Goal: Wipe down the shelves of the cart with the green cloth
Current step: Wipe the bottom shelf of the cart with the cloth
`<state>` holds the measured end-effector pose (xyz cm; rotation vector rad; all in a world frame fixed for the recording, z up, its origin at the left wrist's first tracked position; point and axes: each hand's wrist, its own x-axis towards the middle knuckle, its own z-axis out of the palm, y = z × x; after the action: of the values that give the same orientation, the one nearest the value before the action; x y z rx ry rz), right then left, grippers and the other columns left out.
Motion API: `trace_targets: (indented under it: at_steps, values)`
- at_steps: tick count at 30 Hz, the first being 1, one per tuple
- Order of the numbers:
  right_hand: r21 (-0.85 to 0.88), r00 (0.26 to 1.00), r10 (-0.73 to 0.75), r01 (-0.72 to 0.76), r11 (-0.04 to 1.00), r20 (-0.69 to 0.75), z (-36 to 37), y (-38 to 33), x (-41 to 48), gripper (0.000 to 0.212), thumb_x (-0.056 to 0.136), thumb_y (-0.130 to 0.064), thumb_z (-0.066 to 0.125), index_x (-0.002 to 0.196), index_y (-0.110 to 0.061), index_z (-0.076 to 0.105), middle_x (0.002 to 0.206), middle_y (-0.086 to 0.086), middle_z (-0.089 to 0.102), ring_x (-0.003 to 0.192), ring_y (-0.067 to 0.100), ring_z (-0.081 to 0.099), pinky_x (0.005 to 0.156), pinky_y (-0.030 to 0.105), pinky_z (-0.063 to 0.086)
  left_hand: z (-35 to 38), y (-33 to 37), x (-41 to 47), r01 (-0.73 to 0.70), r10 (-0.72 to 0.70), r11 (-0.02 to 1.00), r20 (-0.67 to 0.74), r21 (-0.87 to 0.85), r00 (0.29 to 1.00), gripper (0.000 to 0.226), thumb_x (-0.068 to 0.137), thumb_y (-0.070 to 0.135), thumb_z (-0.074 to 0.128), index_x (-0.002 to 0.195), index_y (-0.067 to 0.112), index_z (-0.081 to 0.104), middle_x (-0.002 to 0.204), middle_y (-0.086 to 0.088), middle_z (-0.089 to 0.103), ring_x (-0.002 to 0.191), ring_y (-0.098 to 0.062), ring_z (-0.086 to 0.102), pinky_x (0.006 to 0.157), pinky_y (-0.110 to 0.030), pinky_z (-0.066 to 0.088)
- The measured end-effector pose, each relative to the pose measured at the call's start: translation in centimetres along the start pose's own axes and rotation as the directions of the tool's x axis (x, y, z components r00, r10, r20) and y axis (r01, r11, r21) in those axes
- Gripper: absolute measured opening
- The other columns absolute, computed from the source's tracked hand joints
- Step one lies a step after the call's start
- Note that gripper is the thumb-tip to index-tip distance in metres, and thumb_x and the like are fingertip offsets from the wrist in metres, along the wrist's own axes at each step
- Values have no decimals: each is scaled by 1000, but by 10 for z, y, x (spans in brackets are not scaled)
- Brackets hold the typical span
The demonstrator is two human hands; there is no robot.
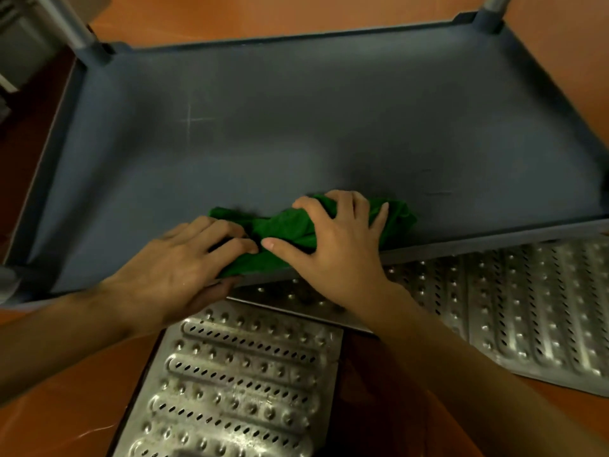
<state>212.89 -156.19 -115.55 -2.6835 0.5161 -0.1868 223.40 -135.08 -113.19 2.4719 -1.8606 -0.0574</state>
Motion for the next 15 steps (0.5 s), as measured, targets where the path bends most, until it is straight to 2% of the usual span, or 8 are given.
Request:
trace_targets:
  at_steps: [4,7,9,12,15]
  values:
    - [71,999,6,-2,997,-51,6,3,9,55,73,-70,63,112,-32,58,122,9,48,126,34,37,111,68,7,9,-6,-5,95,-102,993,-105,-66,989,67,92,51,50,144,10,44,142,-12,46,122,-27,51,100,-39,48]
    - [150,991,-26,45,988,-128,11,14,9,42,71,-59,69,97,-27,59,109,6,49,113,33,45,111,67,15,23,-18,-16,212,-220,975,-140,-69,965,84,88,59,54,146,-1,41,148,-23,41,131,-37,46,108,-48,42]
    - [181,986,-25,55,982,-166,13,20,11,38,71,-53,66,92,-23,57,102,5,48,103,30,47,104,66,26,31,-24,-19,212,-217,976,-131,-49,967,85,88,58,54,145,-4,41,148,-27,40,131,-43,46,107,-54,41]
    - [210,971,-43,93,973,-233,10,30,15,35,70,-45,60,91,-17,54,97,9,47,90,23,42,90,57,41,36,-28,-16,168,-166,986,-160,1,973,80,93,60,50,140,-6,48,143,-29,45,126,-44,49,106,-53,41]
    - [226,962,-3,68,972,-274,1,51,26,33,70,-30,64,96,-12,54,103,12,45,92,24,40,81,50,45,35,-34,-8,160,-148,986,-205,45,968,76,95,61,48,134,-4,55,131,-28,54,117,-44,55,102,-50,43]
